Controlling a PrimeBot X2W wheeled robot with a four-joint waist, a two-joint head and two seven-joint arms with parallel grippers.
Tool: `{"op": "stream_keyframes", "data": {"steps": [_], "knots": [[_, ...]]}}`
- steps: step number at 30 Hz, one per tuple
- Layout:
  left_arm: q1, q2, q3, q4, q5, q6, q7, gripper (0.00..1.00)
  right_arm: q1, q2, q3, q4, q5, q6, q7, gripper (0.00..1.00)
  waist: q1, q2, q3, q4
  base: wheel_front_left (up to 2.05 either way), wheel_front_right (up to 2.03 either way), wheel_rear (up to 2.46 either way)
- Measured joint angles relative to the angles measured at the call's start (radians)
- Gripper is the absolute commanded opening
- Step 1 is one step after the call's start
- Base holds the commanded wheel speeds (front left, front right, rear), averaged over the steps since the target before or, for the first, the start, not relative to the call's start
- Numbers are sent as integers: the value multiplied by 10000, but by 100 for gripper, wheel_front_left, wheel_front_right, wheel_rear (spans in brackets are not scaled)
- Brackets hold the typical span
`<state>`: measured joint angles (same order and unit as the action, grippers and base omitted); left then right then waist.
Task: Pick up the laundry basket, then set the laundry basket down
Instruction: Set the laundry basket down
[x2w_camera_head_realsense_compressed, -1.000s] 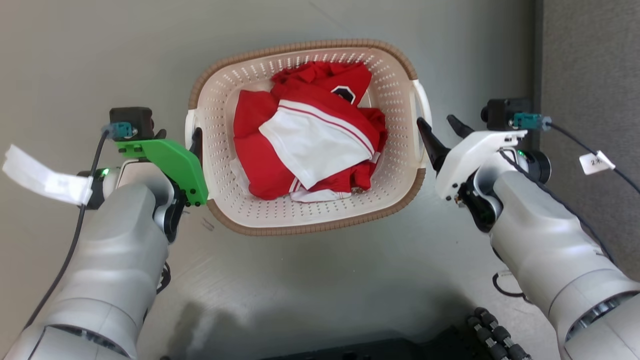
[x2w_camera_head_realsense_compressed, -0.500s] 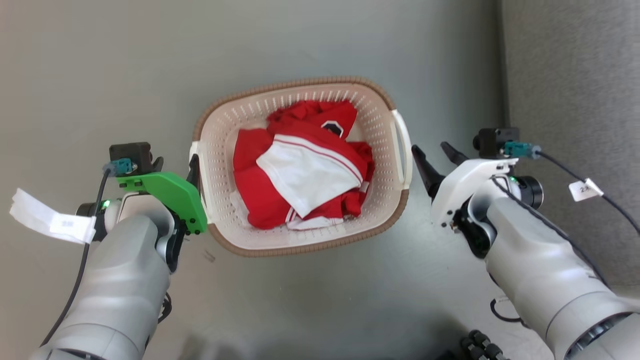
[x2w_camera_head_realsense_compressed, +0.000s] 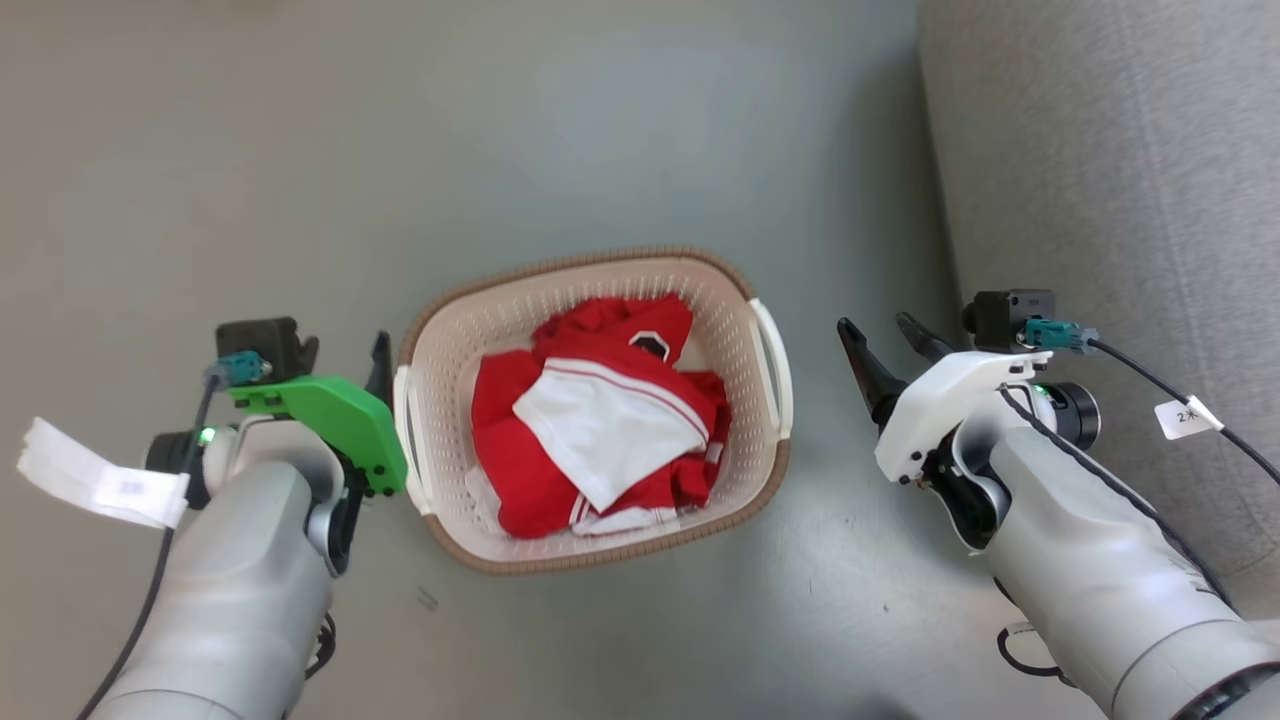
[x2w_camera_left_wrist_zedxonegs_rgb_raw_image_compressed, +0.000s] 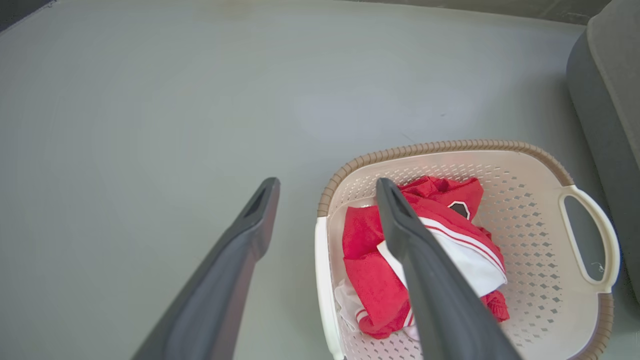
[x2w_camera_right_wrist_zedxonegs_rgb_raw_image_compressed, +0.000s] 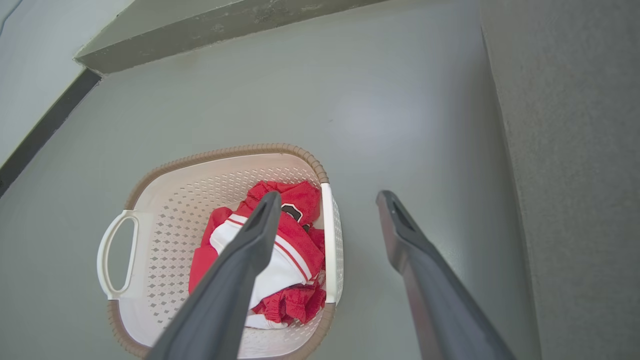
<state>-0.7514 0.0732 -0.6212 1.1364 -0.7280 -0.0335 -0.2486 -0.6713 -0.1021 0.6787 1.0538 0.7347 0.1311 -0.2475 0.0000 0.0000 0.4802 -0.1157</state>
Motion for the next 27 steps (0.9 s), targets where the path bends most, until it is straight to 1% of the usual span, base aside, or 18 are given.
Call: {"op": "stream_keyframes", "data": {"steps": [1, 5, 8, 14, 20, 25, 27], "knots": [[0, 0, 0, 0, 0, 0, 0, 100, 0, 0, 0, 0, 0, 0, 0, 100, 0, 0, 0, 0, 0, 0, 0], [364, 217, 255, -619, 86, 286, -2, 100, 172, -105, -182, -477, -224, -12, -2, 100, 0, 0, -469, -79, 0, 0, 0], [693, 343, 420, -1129, 180, 483, 0, 100, 336, -242, -341, -851, -385, -113, -15, 100, 0, 0, -792, -135, 0, 0, 0], [1094, 483, 736, -2276, 698, 832, -2, 100, 743, -399, -759, -1670, -754, -445, -21, 100, 0, 0, -1395, -209, 0, 0, 0], [1745, 782, 1112, -3396, 1070, 1166, -2, 100, 1205, -512, -1126, -2579, -1185, -721, -29, 100, 0, 0, -1954, -265, 0, 0, 0], [2425, 890, 1383, -4282, 1475, 1304, -4, 100, 1689, -566, -1342, -3256, -1496, -930, -31, 100, 0, 0, -2387, -307, 0, 0, 0], [2739, 974, 1465, -4621, 1609, 1317, -2, 100, 1878, -589, -1463, -3521, -1657, -1072, -31, 100, 0, 0, -2547, -322, 0, 0, 0]]}}
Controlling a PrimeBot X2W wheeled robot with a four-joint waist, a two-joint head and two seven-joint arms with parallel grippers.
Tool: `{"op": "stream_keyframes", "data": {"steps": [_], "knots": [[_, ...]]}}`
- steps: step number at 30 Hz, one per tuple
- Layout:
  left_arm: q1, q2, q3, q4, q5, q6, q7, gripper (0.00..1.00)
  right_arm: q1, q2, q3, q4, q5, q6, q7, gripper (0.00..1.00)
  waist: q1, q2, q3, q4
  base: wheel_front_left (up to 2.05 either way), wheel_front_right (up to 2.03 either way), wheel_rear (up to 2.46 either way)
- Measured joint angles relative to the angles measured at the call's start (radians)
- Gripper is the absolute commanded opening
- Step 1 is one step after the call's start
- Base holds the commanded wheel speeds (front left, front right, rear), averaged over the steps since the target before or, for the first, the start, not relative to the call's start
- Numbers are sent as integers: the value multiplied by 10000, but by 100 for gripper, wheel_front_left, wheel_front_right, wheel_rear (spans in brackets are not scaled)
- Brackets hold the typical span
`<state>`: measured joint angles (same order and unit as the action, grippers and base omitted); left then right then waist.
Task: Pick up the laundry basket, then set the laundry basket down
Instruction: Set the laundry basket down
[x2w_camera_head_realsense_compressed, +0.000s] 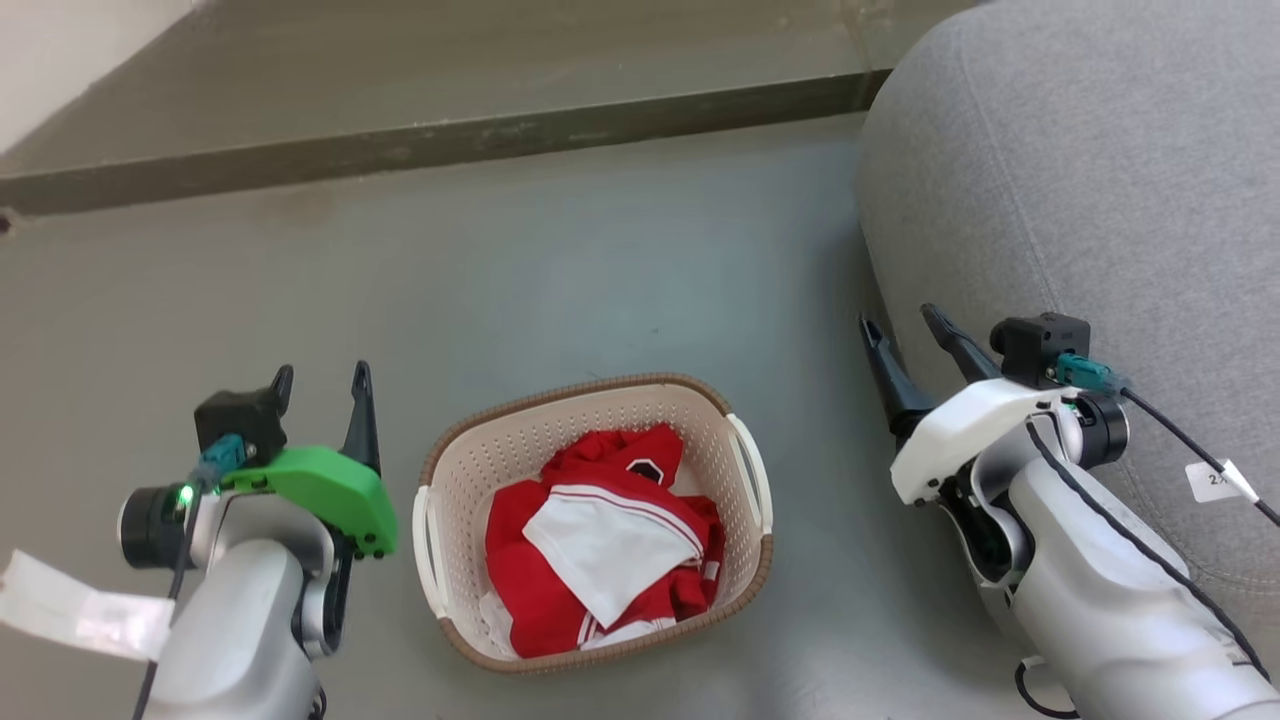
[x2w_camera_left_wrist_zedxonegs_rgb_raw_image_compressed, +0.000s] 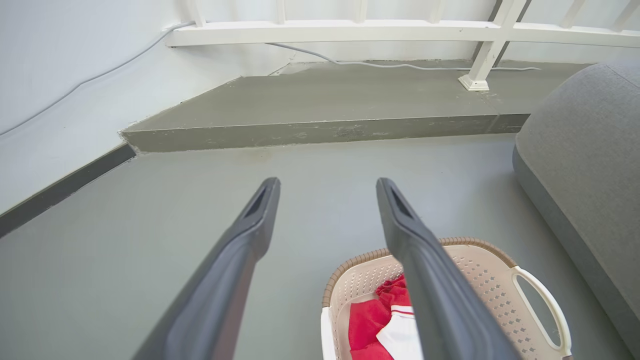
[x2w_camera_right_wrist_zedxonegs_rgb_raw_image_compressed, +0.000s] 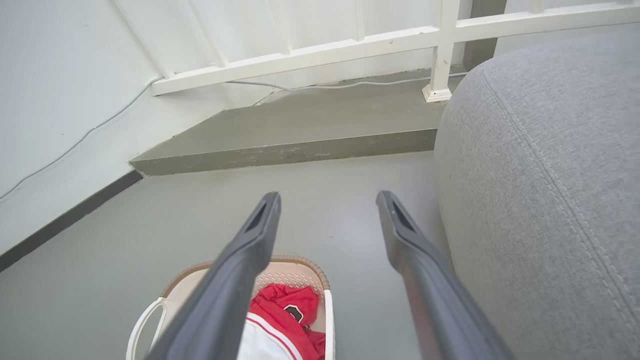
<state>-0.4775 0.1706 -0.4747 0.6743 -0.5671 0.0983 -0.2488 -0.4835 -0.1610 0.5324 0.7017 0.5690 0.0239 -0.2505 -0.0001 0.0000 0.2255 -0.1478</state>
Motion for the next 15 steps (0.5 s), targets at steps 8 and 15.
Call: {"op": "stream_keyframes", "data": {"steps": [8, 15], "knots": [[1258, 13, 276, -1340, 554, 173, -2, 100, 785, -150, -374, -972, -556, -349, -2, 100, 0, 0, -567, 12, 0, 0, 0], [2296, 12, 535, -2324, 991, 180, -29, 100, 1480, -255, -575, -1730, -1043, -690, 0, 100, 0, 0, -1013, 65, 0, 0, 0]]}}
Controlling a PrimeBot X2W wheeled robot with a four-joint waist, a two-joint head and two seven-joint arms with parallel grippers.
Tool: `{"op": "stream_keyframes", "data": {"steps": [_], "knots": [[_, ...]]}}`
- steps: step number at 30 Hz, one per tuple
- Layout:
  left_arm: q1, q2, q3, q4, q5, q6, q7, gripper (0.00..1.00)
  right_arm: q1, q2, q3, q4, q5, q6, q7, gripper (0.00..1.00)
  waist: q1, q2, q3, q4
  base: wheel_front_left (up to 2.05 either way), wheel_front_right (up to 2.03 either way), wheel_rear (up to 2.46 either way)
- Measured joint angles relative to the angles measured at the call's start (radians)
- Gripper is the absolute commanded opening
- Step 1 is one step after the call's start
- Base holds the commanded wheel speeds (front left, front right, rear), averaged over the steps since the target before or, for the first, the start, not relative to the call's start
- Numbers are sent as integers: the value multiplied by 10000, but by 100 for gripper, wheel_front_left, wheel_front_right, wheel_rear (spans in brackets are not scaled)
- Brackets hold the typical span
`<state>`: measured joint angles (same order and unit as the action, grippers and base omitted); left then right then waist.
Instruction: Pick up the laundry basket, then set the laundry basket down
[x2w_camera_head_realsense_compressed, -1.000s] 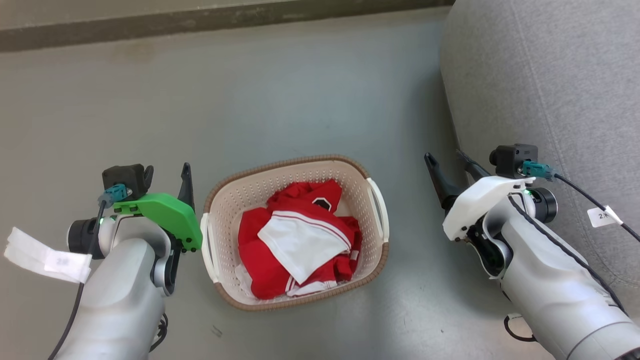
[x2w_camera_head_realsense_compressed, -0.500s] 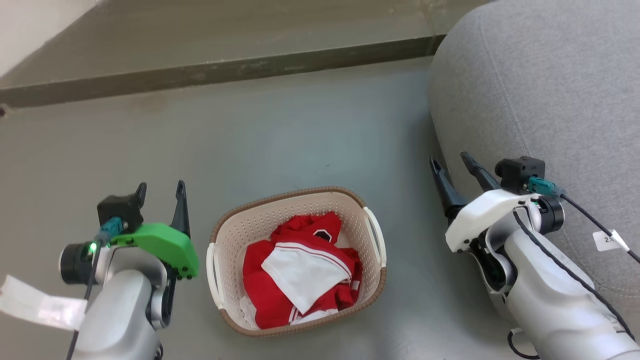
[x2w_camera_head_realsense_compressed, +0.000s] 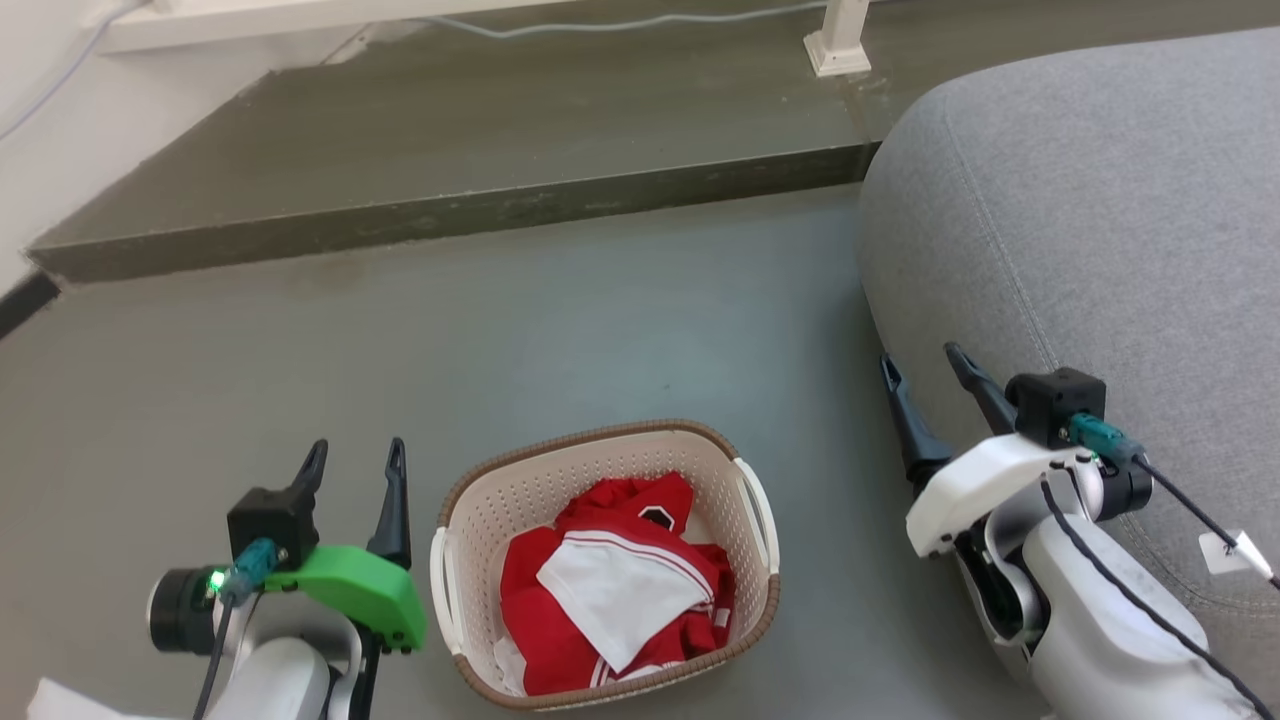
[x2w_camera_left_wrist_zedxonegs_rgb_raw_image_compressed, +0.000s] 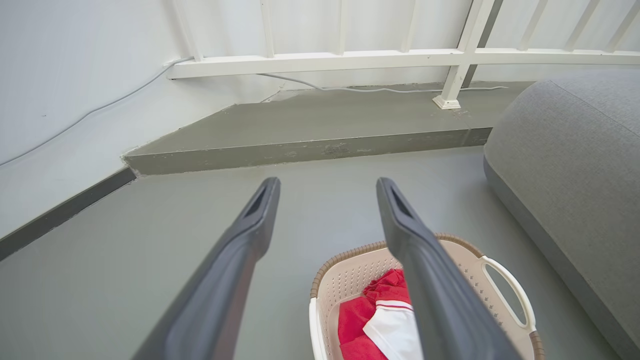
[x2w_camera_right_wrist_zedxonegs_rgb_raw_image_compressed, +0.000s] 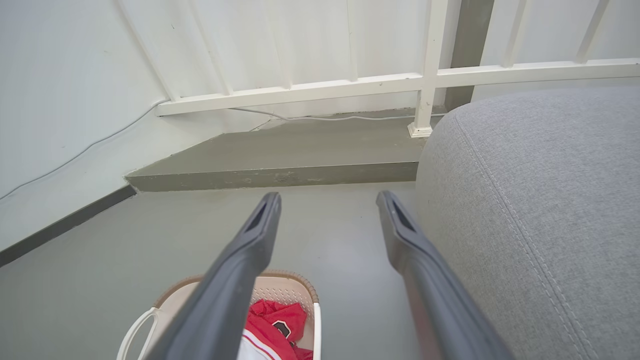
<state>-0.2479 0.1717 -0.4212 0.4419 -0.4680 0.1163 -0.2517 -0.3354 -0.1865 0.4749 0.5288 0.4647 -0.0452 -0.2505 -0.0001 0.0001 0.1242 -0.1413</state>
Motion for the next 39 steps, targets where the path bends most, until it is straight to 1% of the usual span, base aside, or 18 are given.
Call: {"op": "stream_keyframes", "data": {"steps": [4, 10, 17, 18, 20, 23, 25, 26, 29, 34, 39], "knots": [[720, -21, 146, -616, 174, 2, 2, 100, 467, -25, -31, -330, -336, -23, 0, 100, 0, 0, -291, 19, 0, 0, 0], [1539, -184, 700, -1177, 610, 36, 0, 100, 985, -36, -146, -848, -476, -173, 0, 100, 0, 0, -599, 27, 0, 0, 0], [2290, -360, 1051, -1808, 920, 77, 0, 100, 1533, -35, -372, -1308, -529, -203, -2, 100, 0, 0, -821, 60, 0, 0, 0], [2414, -389, 1120, -1929, 991, 77, 0, 100, 1633, -31, -389, -1367, -541, -276, -2, 100, 0, 0, -838, 66, 0, 0, 0], [2624, -468, 1258, -2067, 1202, 77, 0, 100, 1786, -25, -420, -1484, -616, -276, -2, 100, 0, 0, -855, 70, 0, 0, 0], [2856, -616, 1333, -2387, 1371, 77, 0, 100, 1981, -17, -447, -1634, -635, -278, -2, 100, 0, 0, -898, 84, 0, 0, 0], [3000, -635, 1346, -2579, 1478, 77, 0, 100, 2146, -13, -464, -1689, -694, -299, -2, 100, 0, 0, -934, 101, 0, 0, 0], [3088, -660, 1415, -2673, 1540, 77, 0, 100, 2240, -6, -462, -1730, -708, -364, -2, 100, 0, 0, -956, 114, 0, 0, 0], [3387, -692, 1630, -2922, 1778, 77, 0, 100, 2444, 31, -462, -1797, -736, -364, 0, 100, 0, 0, -1011, 136, 0, 0, 0], [3883, -867, 1716, -3204, 1904, 77, 0, 100, 2654, 71, -420, -1935, -890, -364, -2, 100, 0, 0, -1116, 160, 0, 0, 0], [4166, -895, 1753, -3415, 2013, 77, 0, 100, 2688, 79, -426, -2092, -965, -368, -2, 100, 1, 0, -1143, 171, 0, 0, 0]]}}
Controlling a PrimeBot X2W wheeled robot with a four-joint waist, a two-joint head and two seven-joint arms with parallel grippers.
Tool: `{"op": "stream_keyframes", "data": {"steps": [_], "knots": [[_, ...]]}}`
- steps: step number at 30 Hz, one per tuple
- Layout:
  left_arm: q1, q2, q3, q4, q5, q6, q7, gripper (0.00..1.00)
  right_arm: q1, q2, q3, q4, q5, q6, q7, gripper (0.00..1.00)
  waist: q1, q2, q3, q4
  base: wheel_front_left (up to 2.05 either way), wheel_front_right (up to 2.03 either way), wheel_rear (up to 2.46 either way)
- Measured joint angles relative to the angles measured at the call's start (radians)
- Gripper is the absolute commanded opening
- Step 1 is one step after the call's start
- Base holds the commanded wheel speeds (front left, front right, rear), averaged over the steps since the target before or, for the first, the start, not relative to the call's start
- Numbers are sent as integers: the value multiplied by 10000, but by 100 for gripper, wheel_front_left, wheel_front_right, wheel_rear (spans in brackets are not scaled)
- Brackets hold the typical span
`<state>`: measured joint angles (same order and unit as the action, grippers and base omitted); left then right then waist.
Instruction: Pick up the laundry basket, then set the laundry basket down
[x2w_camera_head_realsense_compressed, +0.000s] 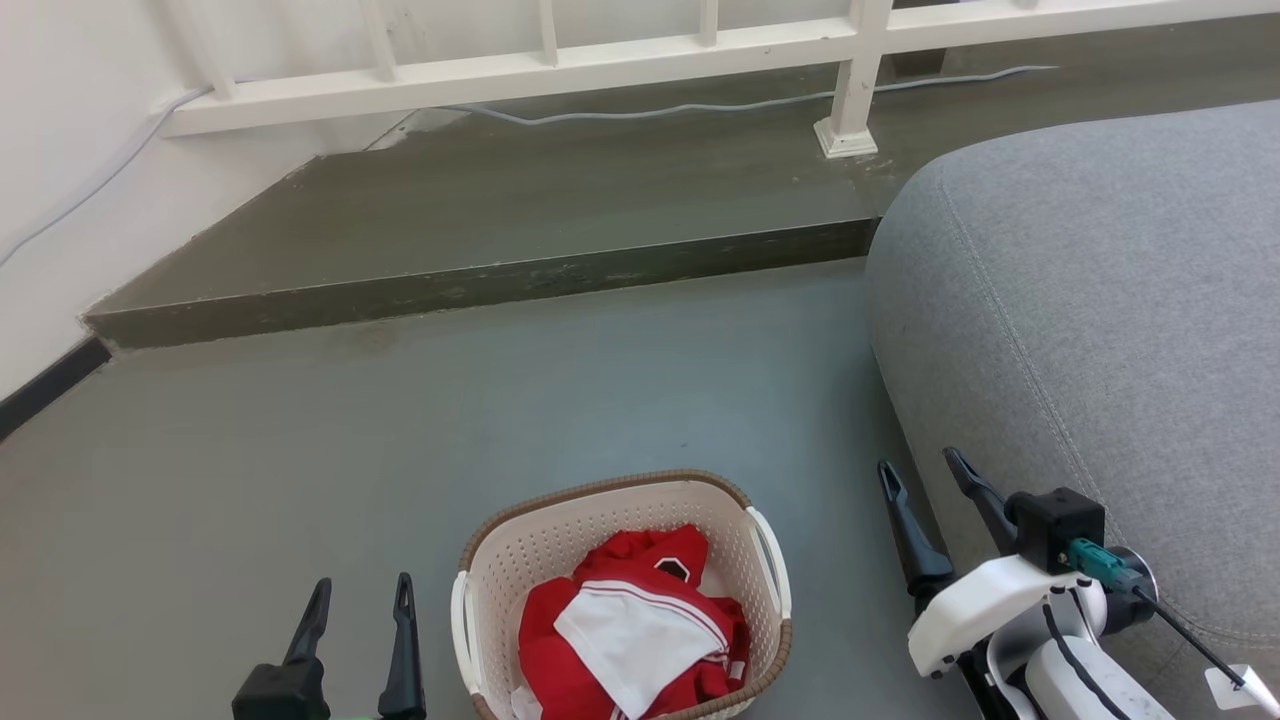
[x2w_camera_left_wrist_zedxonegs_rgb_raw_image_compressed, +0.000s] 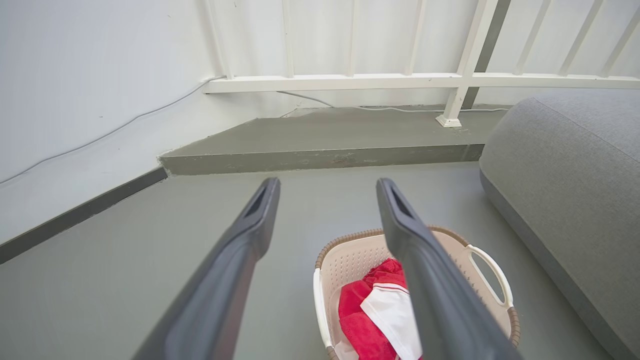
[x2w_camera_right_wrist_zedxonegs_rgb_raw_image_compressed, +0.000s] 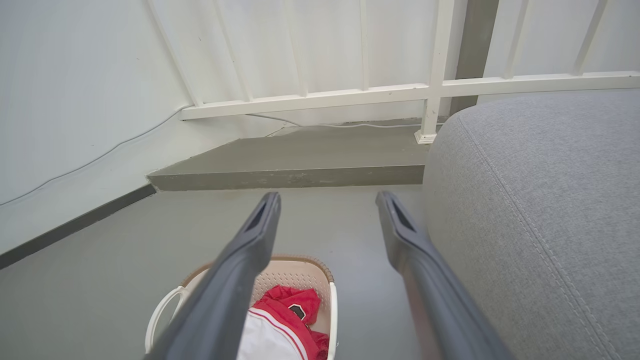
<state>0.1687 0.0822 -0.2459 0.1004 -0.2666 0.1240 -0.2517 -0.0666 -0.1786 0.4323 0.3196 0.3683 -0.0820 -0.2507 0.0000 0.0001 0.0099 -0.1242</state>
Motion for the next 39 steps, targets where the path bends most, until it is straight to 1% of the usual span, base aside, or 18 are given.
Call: {"op": "stream_keyframes", "data": {"steps": [8, 13, 15, 34, 35, 39], "knots": [[261, -35, 115, -259, 148, 0, 0, 100, 201, 58, -46, -165, -77, -6, 2, 100, 0, 0, -8, 7, 0, 0, 0], [425, -63, 132, -502, 418, 0, 48, 100, 334, 69, -115, -278, -111, -10, 0, 100, 0, 0, 18, -12, 0, 0, 0], [441, -73, 144, -554, 428, 0, 73, 100, 380, 71, -125, -288, -161, -94, 0, 100, 0, 0, 33, -17, 0, 0, 0], [688, -211, 272, -1060, 642, 0, 314, 100, 563, 73, -201, -451, -345, -96, 0, 100, 0, 0, 85, -13, 0, 0, 0], [713, -244, 288, -1049, 591, -2, 324, 0, 565, 79, -194, -428, -347, -94, 2, 0, 0, 0, 82, -12, 0, 0, 0], [771, -318, 184, -746, 573, -2, 322, 0, 776, 217, -136, -163, -328, -75, 21, 0, 0, 0, 84, -11, 0, 0, 0]]}}
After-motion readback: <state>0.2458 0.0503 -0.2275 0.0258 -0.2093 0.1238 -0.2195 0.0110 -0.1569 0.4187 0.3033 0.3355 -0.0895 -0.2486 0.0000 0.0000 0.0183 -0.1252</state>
